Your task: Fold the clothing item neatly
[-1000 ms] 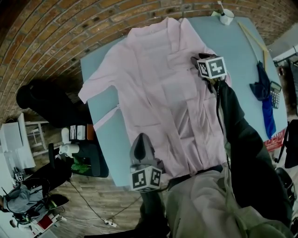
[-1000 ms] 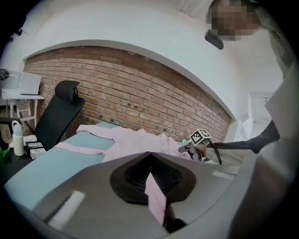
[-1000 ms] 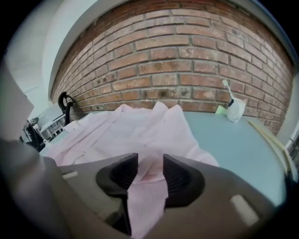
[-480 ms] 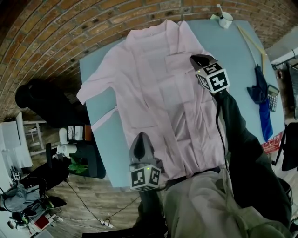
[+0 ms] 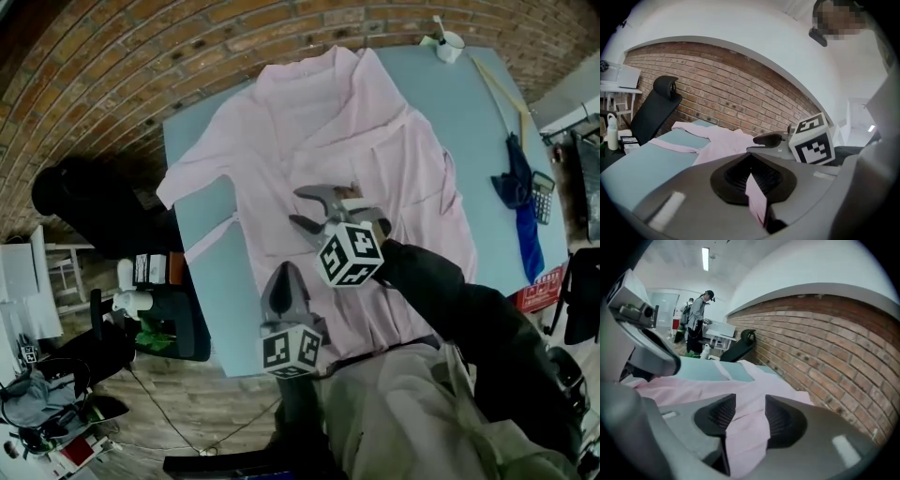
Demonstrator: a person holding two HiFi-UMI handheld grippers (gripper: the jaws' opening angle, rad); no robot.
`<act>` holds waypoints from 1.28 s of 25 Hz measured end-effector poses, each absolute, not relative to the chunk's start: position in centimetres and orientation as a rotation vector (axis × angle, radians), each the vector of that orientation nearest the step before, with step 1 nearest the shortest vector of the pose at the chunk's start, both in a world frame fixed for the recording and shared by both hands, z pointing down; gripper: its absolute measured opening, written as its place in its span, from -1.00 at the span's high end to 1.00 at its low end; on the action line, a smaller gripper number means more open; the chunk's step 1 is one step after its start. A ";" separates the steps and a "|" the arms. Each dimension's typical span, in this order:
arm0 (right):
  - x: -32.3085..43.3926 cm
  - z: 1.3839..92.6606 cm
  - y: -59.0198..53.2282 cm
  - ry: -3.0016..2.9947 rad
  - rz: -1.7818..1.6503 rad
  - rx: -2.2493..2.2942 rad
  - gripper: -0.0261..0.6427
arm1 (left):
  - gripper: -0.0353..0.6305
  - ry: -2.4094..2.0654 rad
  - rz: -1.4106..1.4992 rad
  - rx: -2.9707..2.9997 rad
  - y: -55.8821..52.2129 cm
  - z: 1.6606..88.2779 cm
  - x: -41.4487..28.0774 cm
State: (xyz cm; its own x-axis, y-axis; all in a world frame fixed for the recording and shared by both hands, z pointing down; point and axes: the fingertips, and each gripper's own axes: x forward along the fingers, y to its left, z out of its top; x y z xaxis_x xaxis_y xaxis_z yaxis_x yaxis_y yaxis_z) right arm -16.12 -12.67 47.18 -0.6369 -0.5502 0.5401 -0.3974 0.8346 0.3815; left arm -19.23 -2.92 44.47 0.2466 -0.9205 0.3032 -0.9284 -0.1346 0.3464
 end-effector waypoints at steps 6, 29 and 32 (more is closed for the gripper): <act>-13.1 46.4 -8.0 -2.434 -0.089 0.803 0.49 | 0.87 -1.641 0.017 2.110 -2.0 44.1 -19.6; -11.3 44.4 -6.2 -2.520 0.360 1.180 0.92 | 0.87 -2.004 0.103 1.751 -5.6 45.5 -40.5; -14.8 43.6 -9.1 -2.528 0.353 1.181 0.92 | 0.86 -1.988 0.125 1.762 -8.7 46.5 -42.7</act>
